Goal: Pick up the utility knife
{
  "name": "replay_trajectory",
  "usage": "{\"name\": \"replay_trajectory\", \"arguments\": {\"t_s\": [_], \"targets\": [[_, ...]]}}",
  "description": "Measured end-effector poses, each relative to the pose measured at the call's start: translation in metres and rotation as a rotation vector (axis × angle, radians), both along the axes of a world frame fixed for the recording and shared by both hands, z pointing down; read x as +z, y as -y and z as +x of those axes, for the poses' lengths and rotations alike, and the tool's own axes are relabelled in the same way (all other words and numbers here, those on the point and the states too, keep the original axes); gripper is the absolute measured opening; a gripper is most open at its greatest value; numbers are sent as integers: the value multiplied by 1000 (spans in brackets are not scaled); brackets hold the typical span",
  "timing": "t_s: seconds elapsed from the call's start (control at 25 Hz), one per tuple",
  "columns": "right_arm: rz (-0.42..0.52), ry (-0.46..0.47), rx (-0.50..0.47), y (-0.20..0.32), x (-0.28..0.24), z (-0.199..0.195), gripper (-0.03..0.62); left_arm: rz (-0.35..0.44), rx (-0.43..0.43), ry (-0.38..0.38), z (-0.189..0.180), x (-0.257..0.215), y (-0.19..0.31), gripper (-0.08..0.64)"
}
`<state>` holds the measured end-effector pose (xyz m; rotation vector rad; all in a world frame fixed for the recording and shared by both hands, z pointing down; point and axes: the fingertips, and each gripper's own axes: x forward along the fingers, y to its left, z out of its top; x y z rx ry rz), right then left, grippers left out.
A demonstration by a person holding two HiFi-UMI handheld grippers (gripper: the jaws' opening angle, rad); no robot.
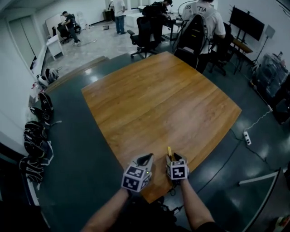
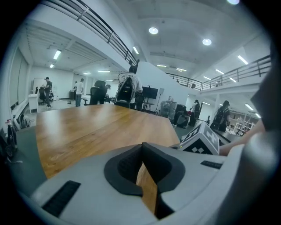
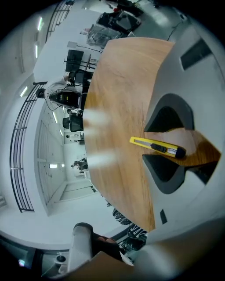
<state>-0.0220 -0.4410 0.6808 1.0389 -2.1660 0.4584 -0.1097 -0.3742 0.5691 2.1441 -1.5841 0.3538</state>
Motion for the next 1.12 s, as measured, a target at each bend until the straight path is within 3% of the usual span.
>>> {"name": "replay_trajectory", "arguments": {"t_s": [0.12,0.28,0.44,0.76,1.12], "targets": [[11,-35,-5,2,2,-2,159,-2,-26,3,-12,3,0,6],[29,-108,-32,2,3,3,75,-6,-39,0,-13,8,-1,6],[10,-108,-75,-5,2,0,74,-14,-26,-17,-7,4,-2,6],[27,-6,-30,-21,-23,6,71,24,12,-44,2,-5,-3,6],[216,187,25,-33,-114,7,71,125,58,-61,1,-41,-2,6]]}}
